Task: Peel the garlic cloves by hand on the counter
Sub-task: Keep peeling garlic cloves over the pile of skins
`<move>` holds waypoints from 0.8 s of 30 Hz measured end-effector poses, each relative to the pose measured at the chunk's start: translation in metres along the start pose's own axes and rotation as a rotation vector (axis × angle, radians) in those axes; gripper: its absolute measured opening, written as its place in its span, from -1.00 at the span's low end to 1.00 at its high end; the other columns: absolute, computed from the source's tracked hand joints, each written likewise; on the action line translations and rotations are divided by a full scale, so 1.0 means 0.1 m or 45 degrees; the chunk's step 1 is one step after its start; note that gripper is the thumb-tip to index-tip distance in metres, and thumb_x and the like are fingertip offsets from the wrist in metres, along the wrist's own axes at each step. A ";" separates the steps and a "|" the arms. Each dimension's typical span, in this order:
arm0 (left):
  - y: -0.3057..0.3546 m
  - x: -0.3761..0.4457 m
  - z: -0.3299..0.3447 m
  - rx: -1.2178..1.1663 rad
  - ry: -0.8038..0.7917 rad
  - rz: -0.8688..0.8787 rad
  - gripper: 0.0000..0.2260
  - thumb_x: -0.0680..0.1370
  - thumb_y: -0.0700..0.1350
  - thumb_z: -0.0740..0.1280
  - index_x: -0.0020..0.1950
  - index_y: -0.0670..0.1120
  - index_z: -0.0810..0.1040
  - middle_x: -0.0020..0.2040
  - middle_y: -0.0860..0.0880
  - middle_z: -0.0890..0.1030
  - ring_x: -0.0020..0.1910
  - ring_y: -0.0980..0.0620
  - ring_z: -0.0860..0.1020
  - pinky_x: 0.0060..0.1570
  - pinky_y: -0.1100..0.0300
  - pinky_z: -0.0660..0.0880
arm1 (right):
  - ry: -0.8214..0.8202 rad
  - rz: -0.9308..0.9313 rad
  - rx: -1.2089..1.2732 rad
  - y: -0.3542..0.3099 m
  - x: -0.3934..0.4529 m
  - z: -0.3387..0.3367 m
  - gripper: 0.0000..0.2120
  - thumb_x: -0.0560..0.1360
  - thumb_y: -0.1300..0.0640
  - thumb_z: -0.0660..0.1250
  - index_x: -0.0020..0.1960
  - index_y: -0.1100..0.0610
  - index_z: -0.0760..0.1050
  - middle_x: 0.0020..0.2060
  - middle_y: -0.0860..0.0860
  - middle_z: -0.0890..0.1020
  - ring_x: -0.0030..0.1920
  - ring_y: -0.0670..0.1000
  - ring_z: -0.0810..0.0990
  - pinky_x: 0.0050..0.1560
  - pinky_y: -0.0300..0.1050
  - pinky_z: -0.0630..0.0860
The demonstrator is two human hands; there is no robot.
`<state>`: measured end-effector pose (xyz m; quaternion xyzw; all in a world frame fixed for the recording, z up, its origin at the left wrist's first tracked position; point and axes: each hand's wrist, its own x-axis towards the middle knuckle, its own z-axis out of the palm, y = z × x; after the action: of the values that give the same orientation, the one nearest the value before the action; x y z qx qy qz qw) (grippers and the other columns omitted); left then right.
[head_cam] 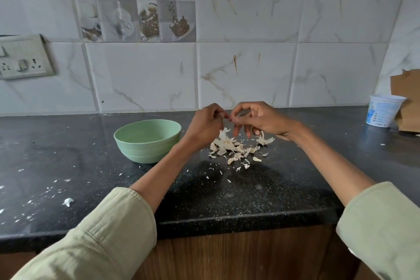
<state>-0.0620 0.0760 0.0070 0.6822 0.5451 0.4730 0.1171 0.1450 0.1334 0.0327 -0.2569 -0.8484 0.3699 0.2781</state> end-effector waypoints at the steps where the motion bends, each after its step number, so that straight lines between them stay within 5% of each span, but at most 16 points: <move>1: 0.00 0.00 0.00 -0.061 0.003 -0.012 -0.83 0.71 -0.21 0.21 0.09 -0.11 0.61 -0.17 -0.12 0.70 -0.32 0.05 0.58 -0.30 0.17 0.49 | 0.012 0.020 0.050 0.00 0.00 -0.01 -0.76 0.64 0.06 0.41 0.21 0.17 0.54 0.00 0.19 0.77 -0.33 0.01 0.60 -0.41 -0.26 0.43; 6: 0.02 -0.01 -0.01 -0.271 -0.018 -0.028 -0.85 0.72 -0.16 0.30 0.11 -0.20 0.63 -0.13 -0.14 0.73 -0.32 0.06 0.62 -0.33 0.29 0.47 | 0.068 0.092 0.166 0.01 -0.01 0.00 -0.73 0.63 0.07 0.44 0.19 0.22 0.51 0.04 0.16 0.76 -0.25 0.00 0.61 -0.36 -0.26 0.44; 10: 0.02 -0.01 0.01 -0.295 -0.059 -0.049 -0.84 0.67 -0.11 0.41 0.10 -0.20 0.65 -0.08 -0.12 0.75 -0.26 0.05 0.68 -0.34 0.26 0.49 | 0.253 0.092 0.099 0.03 -0.02 0.00 -0.76 0.52 0.01 0.56 0.04 0.15 0.64 -0.15 0.00 0.72 -0.16 -0.09 0.62 -0.22 -0.24 0.49; 24: 0.13 -0.10 -0.04 -0.588 -0.217 -0.132 -0.74 0.50 -0.17 0.60 0.15 -0.18 0.68 -0.05 -0.15 0.77 -0.03 -0.10 0.75 -0.12 0.27 0.61 | 0.345 -0.053 0.067 0.06 0.01 0.00 -0.77 0.48 0.12 0.58 0.01 0.27 0.68 -0.19 0.17 0.76 -0.24 0.01 0.69 -0.20 -0.22 0.63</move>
<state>-0.0570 0.0615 0.0129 0.6460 0.4449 0.5190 0.3397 0.1457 0.1370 0.0284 -0.2794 -0.7982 0.3481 0.4045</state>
